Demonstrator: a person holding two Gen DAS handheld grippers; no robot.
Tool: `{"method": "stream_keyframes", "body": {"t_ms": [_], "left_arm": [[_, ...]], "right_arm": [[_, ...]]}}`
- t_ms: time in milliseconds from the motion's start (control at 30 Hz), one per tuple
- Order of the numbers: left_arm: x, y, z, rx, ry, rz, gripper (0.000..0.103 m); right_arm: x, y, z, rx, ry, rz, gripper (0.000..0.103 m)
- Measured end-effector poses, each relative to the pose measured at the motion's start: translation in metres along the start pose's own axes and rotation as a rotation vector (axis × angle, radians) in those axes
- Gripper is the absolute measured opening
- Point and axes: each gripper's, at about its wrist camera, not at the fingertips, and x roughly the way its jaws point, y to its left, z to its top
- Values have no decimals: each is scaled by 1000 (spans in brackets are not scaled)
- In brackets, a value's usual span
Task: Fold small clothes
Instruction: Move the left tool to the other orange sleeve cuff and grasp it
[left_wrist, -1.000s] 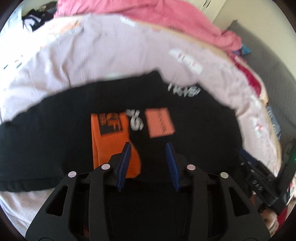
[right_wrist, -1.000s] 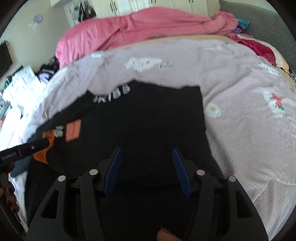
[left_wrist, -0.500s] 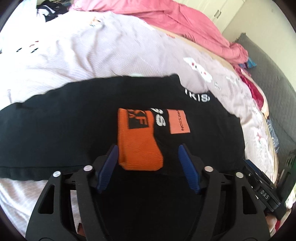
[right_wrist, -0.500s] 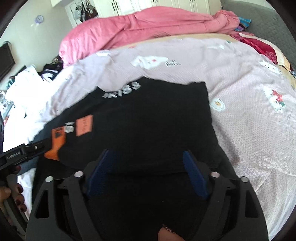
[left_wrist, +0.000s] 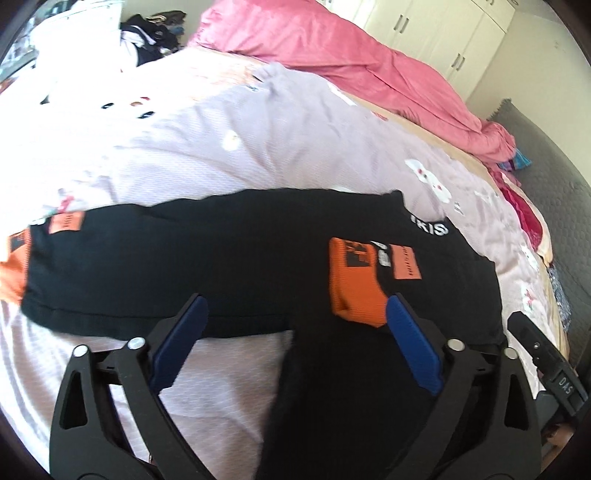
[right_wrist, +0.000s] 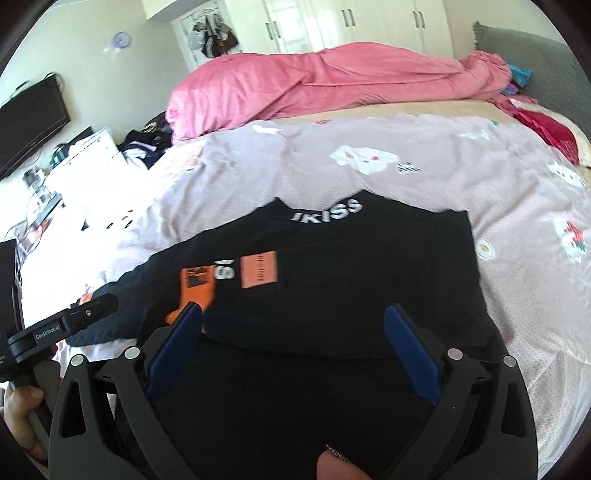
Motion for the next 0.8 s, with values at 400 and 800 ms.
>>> {"method": "stream_keyframes", "body": {"t_ms": [400, 800], "left_arm": [[-31, 71, -8, -118, -48, 89, 93], [-53, 131, -17, -218, -70, 140, 93]], "right_arm": [[13, 67, 3, -103, 5, 70, 98], [31, 136, -1, -211, 31, 147, 99]]}}
